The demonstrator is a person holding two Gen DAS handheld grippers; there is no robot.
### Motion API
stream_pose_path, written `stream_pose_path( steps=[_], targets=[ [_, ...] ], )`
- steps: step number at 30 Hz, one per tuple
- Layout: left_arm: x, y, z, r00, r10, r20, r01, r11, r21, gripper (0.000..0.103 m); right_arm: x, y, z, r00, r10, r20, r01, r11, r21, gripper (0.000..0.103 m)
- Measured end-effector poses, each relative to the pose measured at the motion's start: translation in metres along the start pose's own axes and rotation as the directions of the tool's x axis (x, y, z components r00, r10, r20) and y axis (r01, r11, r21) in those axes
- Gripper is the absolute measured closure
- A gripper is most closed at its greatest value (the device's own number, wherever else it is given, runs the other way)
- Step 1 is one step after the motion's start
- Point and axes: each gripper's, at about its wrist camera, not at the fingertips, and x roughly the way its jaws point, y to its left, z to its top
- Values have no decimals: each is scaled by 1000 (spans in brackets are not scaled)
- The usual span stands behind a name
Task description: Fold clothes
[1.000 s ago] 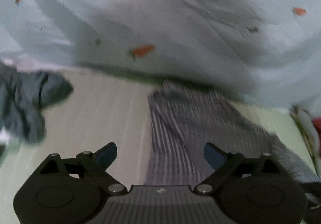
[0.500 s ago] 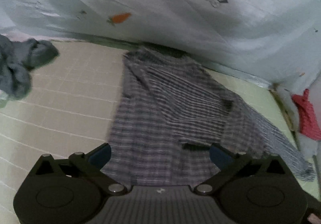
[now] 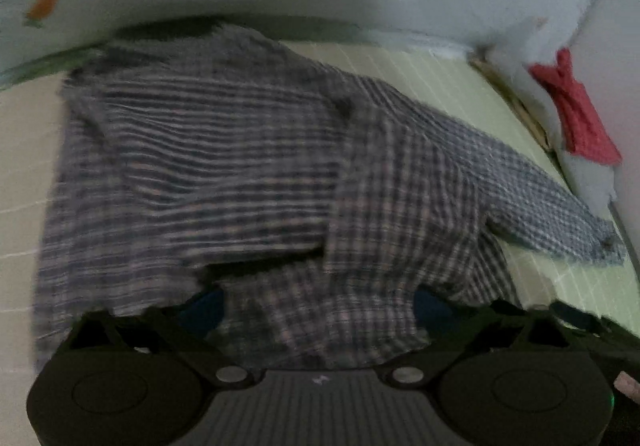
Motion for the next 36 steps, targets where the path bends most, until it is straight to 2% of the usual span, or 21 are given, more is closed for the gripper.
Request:
stream_pose_path(
  steps=[1,3,4,6,8,14,18,22,27,32,36],
  targets=[
    [6,-3,1,1000,-9,-12,9,1000,11,24,2,3,0,1000,-19,-2,19,999,-26,0],
    [16,-7,3,999,-35,-40,36,999,37,45,4,6,1,1000,-22,10,23,999,-38,0],
    [20,-8,3,997,-47,-56,50,998,50,51,5,7,2,1000,-24,14,25,999,-40,0],
    [26,-8,2,997,-37,-70,41,997,61,76,7,10,4,1000,-20,14,20,999,-42,0],
    [25,-9,4,997,-15,-71,20,997,75,94,6,12,4,1000,-11,8,11,999,-48,0],
    [-19,-3,-3,996,-83,-25,83,997,2,97,-12,18,-1,999,36,28,-34,997,-66,0],
    [-53,-2,-22,997,-74,9,74,997,-16,97,-35,29,-4,995,75,69,-67,991,-112,0],
    [-82,10,-47,995,-97,27,100,989,-109,97,-58,42,-14,988,123,95,-106,980,-171,0],
    [-115,26,-77,995,-83,56,92,981,-171,97,-86,56,-24,976,179,123,-147,961,-234,0],
    [-138,45,-103,995,-68,74,86,959,-272,97,-106,67,-38,970,206,128,-165,947,-275,0],
    [-150,67,-125,992,-100,76,122,915,-384,97,-114,75,-55,971,217,103,-177,936,-305,0]
  ],
)
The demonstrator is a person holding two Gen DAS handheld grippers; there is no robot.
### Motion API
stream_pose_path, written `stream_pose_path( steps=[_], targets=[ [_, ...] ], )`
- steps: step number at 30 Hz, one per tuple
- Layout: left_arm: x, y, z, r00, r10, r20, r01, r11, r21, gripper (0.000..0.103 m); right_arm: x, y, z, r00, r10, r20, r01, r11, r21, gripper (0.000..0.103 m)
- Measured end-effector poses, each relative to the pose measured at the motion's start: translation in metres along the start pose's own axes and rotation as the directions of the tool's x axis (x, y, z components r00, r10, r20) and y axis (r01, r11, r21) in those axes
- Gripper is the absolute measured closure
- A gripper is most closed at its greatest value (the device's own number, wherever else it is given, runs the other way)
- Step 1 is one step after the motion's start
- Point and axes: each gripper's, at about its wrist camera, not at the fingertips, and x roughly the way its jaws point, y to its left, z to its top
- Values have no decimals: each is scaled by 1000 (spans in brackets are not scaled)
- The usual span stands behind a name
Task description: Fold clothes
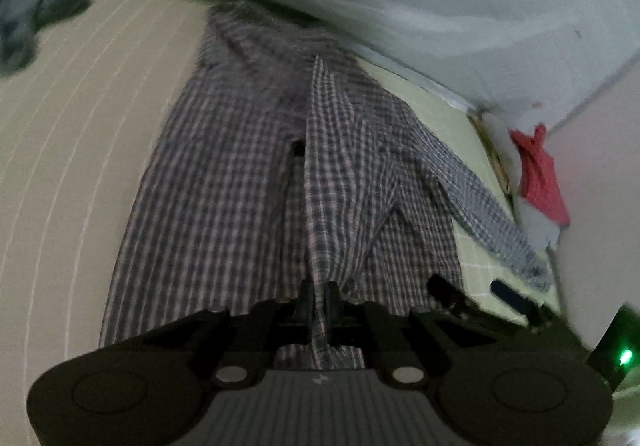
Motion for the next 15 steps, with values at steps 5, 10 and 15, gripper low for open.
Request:
stream_pose_path(
  steps=[5,10,15],
  targets=[
    [-15,31,-16,1000,-1,-13,-1,994,-113,97,-8,15,-11,1000,16,-23,-17,1000,-17,0],
    [-32,54,-31,1000,0,-13,-3,983,-181,97,-11,30,-22,998,34,-53,-37,998,-41,0],
    [-42,76,-46,1000,8,-20,-13,970,-242,97,-14,49,-33,995,51,-85,-57,995,-76,0]
  ],
)
